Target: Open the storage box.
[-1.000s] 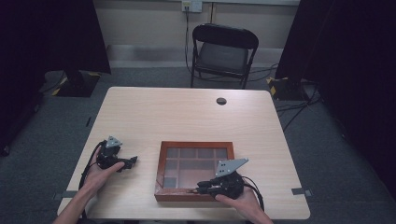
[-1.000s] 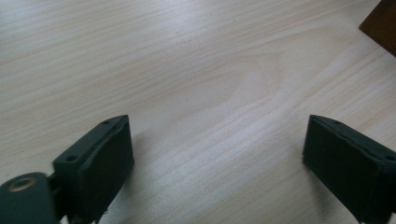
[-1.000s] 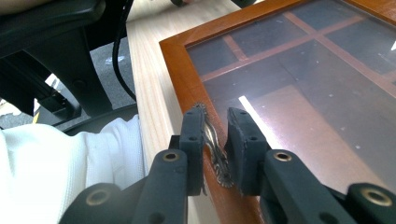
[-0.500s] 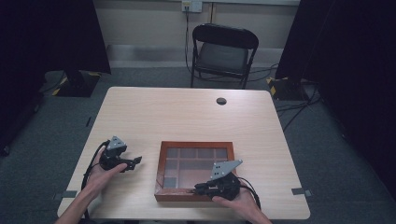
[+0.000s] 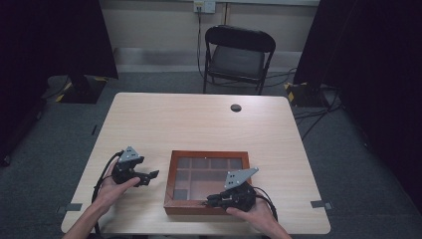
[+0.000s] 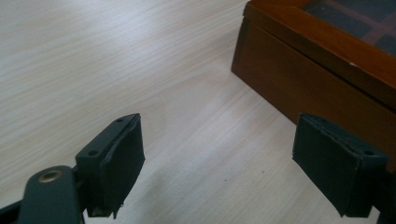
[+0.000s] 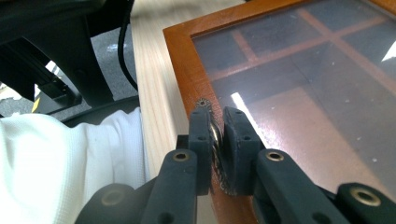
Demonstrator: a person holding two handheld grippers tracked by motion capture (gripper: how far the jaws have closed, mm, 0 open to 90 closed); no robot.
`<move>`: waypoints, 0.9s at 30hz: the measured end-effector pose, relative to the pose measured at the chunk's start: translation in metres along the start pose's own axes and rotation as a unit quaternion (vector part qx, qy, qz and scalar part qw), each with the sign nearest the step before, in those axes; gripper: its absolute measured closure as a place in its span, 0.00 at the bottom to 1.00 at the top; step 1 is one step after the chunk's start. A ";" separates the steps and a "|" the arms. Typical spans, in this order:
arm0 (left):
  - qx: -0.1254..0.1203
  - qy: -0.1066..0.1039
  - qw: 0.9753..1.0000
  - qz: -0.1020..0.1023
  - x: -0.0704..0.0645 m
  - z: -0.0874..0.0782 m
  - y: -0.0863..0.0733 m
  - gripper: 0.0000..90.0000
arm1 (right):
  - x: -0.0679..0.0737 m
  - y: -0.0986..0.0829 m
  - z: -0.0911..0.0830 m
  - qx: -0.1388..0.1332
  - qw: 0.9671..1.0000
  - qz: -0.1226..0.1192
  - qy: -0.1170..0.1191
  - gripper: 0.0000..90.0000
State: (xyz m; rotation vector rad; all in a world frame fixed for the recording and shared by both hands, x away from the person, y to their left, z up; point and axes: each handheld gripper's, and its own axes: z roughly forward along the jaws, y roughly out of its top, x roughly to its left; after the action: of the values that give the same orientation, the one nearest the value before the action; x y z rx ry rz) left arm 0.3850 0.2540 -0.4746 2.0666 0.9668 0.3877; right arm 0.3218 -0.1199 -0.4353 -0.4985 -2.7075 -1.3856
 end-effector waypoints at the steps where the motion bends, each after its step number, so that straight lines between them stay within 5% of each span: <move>1: 0.001 -0.003 1.000 0.000 -0.001 0.000 0.000 0.18 | 0.000 0.001 -0.001 -0.002 1.000 -0.003 -0.001 0.92; 22: 0.005 -0.056 0.998 0.024 -0.024 -0.002 0.010 0.18 | -0.005 0.024 -0.016 0.001 1.000 0.000 0.018 0.92; 27: -0.007 -0.075 0.997 0.015 -0.031 -0.003 0.011 0.18 | -0.007 0.031 -0.021 -0.004 1.000 -0.005 0.019 0.92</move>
State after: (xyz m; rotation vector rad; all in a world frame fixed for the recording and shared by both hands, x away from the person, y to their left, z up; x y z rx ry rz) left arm 0.3685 0.2283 -0.4624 2.0665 0.8428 0.2495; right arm 0.3359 -0.1216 -0.3996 -0.4554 -2.6801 -1.3940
